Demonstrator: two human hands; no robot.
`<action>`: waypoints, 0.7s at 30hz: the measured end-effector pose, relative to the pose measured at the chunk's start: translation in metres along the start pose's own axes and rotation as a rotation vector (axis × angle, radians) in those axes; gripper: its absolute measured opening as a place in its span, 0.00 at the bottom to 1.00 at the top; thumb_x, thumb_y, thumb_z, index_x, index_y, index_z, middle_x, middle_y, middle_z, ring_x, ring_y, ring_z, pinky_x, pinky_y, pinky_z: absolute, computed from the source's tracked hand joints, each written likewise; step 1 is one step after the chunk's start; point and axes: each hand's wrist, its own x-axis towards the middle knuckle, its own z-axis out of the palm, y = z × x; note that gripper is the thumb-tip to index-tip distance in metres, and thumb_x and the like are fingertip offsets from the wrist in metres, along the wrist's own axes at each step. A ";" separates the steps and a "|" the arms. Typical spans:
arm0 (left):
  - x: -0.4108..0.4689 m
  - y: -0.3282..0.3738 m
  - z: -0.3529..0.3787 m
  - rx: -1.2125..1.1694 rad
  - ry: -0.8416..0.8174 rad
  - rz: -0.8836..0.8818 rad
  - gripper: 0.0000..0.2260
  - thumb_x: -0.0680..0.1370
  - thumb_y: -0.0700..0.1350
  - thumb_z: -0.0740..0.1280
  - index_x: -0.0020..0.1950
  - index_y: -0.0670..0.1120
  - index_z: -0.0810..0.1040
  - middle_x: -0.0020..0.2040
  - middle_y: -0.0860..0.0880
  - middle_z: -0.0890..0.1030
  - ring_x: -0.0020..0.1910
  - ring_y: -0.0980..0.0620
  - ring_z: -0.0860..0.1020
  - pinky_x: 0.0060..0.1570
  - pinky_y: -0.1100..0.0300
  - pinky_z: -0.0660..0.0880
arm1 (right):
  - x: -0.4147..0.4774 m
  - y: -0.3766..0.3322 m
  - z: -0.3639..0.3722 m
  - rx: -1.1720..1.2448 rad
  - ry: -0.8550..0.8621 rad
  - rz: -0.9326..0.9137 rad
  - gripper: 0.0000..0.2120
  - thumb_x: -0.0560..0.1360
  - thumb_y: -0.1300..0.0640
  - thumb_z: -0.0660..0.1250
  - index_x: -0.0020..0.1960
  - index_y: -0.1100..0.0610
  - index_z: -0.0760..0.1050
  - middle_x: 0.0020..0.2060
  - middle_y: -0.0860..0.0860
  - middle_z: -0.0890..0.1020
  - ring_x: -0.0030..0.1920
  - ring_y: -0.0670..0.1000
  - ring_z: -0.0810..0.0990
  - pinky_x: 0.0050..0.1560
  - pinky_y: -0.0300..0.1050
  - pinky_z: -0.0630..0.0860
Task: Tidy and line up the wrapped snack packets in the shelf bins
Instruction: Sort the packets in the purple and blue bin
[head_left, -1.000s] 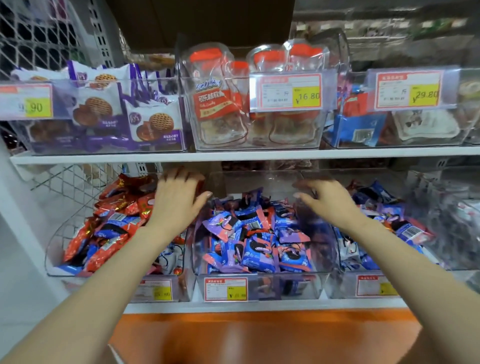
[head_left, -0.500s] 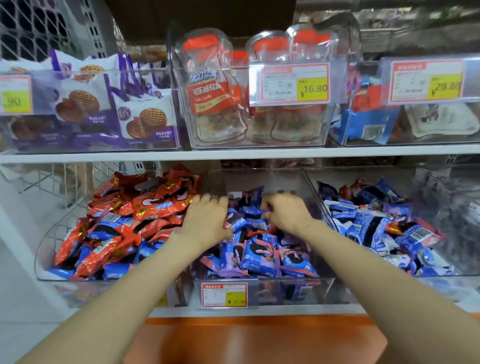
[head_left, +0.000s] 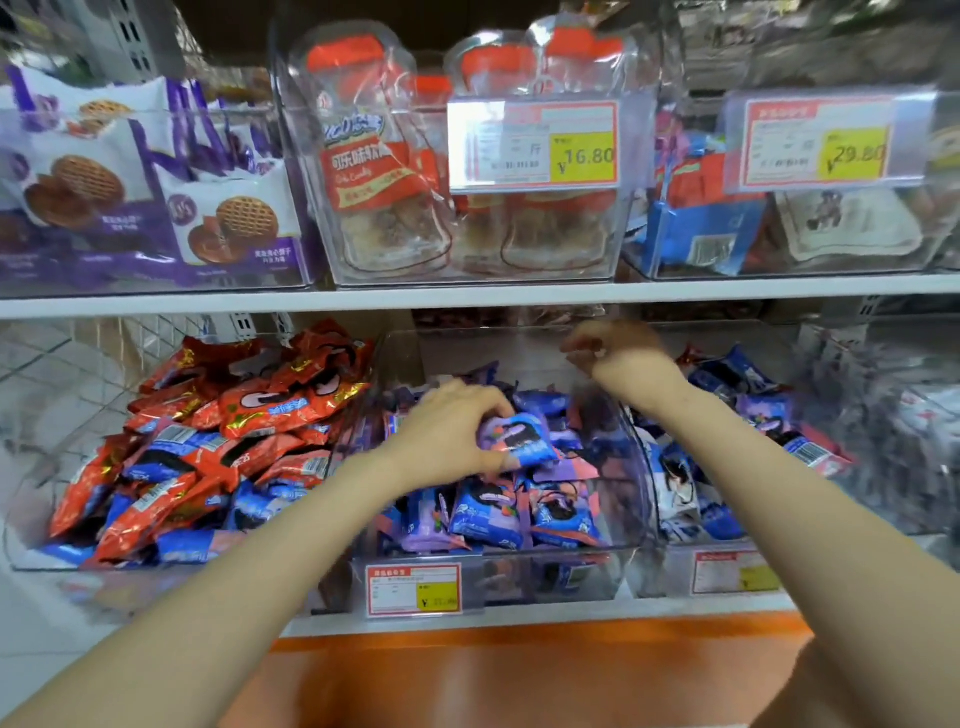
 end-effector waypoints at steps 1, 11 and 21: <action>0.005 0.008 0.008 -0.032 -0.039 0.047 0.22 0.71 0.57 0.71 0.61 0.51 0.74 0.56 0.52 0.77 0.56 0.51 0.69 0.52 0.59 0.63 | -0.002 0.000 -0.003 0.019 0.002 0.002 0.09 0.76 0.60 0.65 0.54 0.57 0.81 0.56 0.55 0.81 0.56 0.57 0.78 0.59 0.47 0.72; 0.048 -0.051 0.025 0.109 -0.165 -0.066 0.18 0.74 0.48 0.69 0.63 0.46 0.73 0.63 0.45 0.74 0.64 0.45 0.71 0.59 0.57 0.67 | -0.031 0.019 -0.013 0.141 0.014 0.050 0.09 0.75 0.61 0.66 0.52 0.55 0.82 0.51 0.52 0.84 0.52 0.53 0.80 0.53 0.42 0.72; 0.087 -0.049 0.036 0.030 -0.605 -0.017 0.37 0.70 0.53 0.73 0.75 0.51 0.60 0.76 0.49 0.58 0.73 0.48 0.59 0.71 0.56 0.58 | -0.043 0.021 -0.012 0.171 0.008 -0.003 0.06 0.75 0.58 0.68 0.48 0.53 0.83 0.44 0.51 0.84 0.46 0.51 0.81 0.53 0.48 0.76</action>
